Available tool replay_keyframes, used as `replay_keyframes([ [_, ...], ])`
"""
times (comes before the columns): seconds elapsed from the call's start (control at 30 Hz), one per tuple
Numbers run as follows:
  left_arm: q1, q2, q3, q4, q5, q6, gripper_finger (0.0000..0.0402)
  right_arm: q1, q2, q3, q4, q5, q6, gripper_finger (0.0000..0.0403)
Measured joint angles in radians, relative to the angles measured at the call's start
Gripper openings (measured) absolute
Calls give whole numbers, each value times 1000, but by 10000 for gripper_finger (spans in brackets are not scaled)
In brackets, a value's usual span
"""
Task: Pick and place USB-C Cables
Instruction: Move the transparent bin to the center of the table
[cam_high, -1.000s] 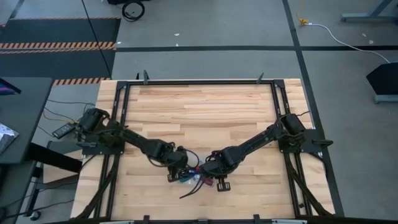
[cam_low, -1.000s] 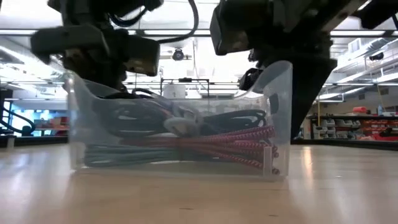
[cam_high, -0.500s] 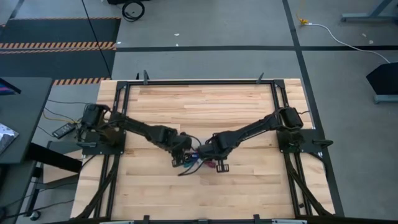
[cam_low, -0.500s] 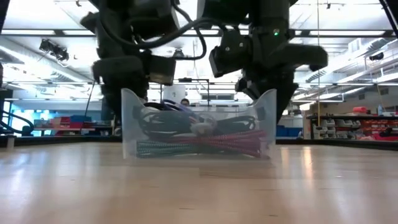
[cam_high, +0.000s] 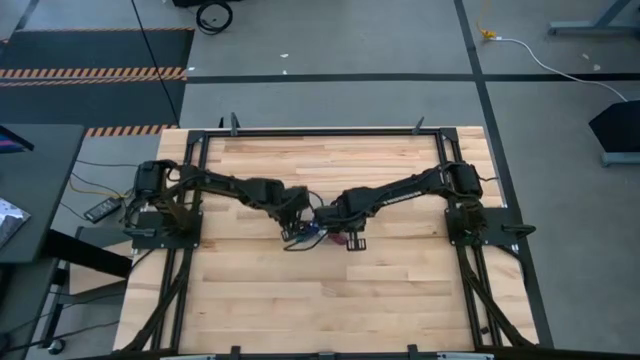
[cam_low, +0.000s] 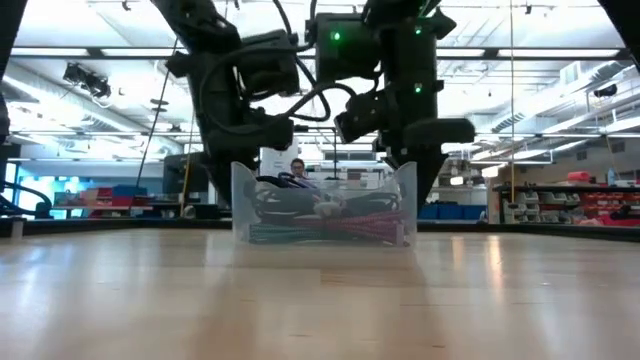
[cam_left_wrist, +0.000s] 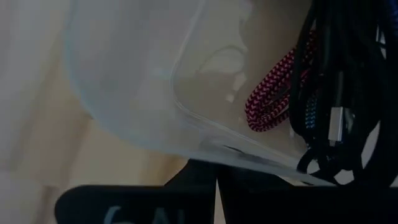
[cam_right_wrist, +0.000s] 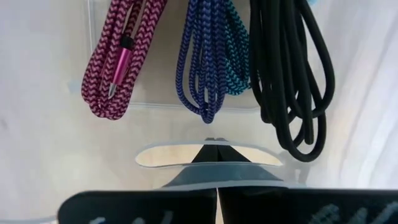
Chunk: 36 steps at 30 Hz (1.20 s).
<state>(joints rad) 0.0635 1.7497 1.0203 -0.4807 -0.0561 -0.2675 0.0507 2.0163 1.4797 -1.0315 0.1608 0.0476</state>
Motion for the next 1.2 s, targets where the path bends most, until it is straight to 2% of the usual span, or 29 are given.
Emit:
replay_keyframes([
  [0.33, 80, 1, 0, 35, 30, 44, 9, -81, 0, 1, -2, 0, -35, 1],
  [0.7, 47, 1, 1, 22, 91, 44, 9, -87, 0, 1, -17, 3, -44, 1],
  [1.2, 46, 0, 2, 9, 91, 45, 9, -75, 1, 2, -17, -29, -13, 1],
])
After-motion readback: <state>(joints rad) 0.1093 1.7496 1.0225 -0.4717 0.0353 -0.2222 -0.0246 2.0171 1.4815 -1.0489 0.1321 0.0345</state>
